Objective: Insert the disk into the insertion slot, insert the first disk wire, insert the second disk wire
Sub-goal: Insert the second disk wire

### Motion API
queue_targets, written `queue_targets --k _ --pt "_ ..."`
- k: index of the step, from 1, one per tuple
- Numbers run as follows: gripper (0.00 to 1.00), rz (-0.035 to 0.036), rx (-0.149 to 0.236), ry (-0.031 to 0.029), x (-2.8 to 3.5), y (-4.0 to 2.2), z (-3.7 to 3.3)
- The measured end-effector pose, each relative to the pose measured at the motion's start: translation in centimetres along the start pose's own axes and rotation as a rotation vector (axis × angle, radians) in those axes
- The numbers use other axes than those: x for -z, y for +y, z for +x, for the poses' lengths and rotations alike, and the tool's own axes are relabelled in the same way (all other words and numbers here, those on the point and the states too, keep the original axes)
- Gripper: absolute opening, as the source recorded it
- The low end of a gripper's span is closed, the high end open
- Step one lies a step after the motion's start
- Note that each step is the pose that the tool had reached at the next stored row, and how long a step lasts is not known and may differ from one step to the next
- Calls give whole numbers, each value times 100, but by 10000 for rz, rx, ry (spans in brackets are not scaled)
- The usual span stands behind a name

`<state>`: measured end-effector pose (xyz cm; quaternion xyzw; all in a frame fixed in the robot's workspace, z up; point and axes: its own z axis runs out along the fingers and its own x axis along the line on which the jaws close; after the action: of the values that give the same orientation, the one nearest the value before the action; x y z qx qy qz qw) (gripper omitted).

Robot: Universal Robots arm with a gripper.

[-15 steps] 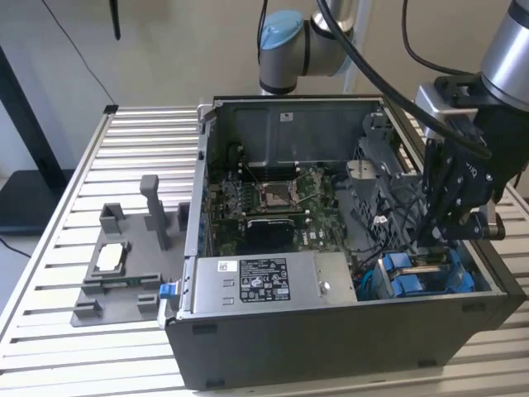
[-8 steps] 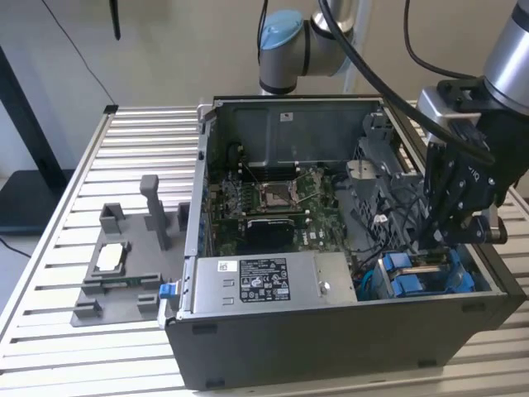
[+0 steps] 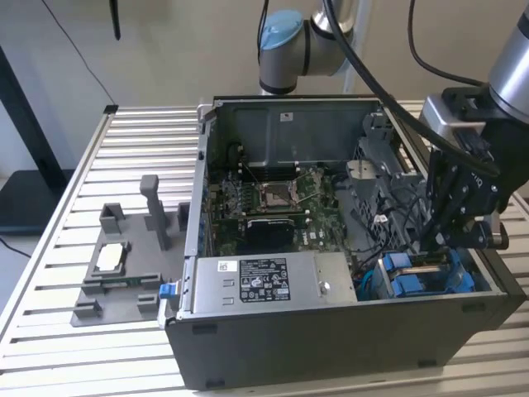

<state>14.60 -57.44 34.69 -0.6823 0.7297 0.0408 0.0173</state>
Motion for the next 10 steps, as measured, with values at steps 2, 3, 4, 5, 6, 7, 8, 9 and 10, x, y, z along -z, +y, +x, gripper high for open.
queue_targets --k 2,3,4,5,6,7,8,9,10 --pt "16 -11 -25 -33 -13 -3 1" --pt "16 -15 -35 -43 -18 -5 2" --pt "16 -16 -44 -48 -23 -6 3" --pt "16 -16 -51 -47 -26 -7 3" --pt "16 -16 -54 -47 -28 -8 3" --pt "16 -16 -58 -47 -30 -9 4" --pt "16 -17 -62 -49 -32 -10 5" --pt "16 -17 -66 -50 -33 -12 7" --pt "16 -19 -70 -50 -34 -12 8"
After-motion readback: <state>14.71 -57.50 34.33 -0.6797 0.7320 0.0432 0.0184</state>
